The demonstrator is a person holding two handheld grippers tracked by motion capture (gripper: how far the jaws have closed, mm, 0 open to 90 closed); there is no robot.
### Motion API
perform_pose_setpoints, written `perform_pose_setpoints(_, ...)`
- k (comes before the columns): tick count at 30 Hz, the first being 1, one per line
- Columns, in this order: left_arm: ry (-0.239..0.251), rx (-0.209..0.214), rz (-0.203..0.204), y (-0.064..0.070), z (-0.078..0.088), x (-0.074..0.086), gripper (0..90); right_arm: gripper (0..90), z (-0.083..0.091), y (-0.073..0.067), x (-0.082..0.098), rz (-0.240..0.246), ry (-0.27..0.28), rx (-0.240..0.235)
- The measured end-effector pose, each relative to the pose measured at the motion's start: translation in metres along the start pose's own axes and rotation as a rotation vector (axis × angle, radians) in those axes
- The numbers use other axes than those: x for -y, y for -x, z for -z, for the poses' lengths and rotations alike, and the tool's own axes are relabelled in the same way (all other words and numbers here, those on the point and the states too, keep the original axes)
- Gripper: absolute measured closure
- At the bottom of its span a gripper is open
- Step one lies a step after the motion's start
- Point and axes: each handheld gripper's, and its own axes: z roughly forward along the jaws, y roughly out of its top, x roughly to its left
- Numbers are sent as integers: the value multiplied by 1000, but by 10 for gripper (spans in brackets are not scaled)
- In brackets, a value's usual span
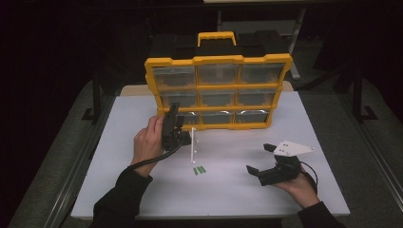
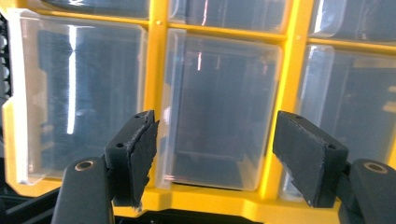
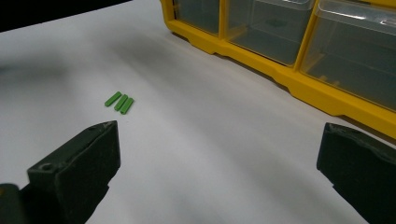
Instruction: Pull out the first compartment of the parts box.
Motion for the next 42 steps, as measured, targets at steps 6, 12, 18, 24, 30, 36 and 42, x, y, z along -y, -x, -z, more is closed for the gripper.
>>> perform_pose_setpoints(6,-3,-18,-6,-4,0,-1,334,0,0,0,0,-2,1,-2)
perform_pose_setpoints(12,-11,-33,-23,-7,-1,-2,379,0,0,0,0,-4,2,-2)
perform_pose_setpoints(18,-19,-48,-34,-12,-3,-3,402,0,0,0,-1,-1,6,-1)
perform_pose_setpoints(24,-23,-70,-30,-17,-4,-4,403,0,0,0,-1,-2,7,-2)
perform_pose_setpoints(30,-24,-90,-33,-24,-6,-4,411,0,0,0,-1,-2,7,-3)
perform_pose_setpoints(36,-26,-110,-43,-31,-8,-4,411,0,0,-1,-1,-3,6,-5)
perform_pose_setpoints(42,-24,-129,-43,-36,-9,-4,412,0,1,-1,-1,-6,11,-6)
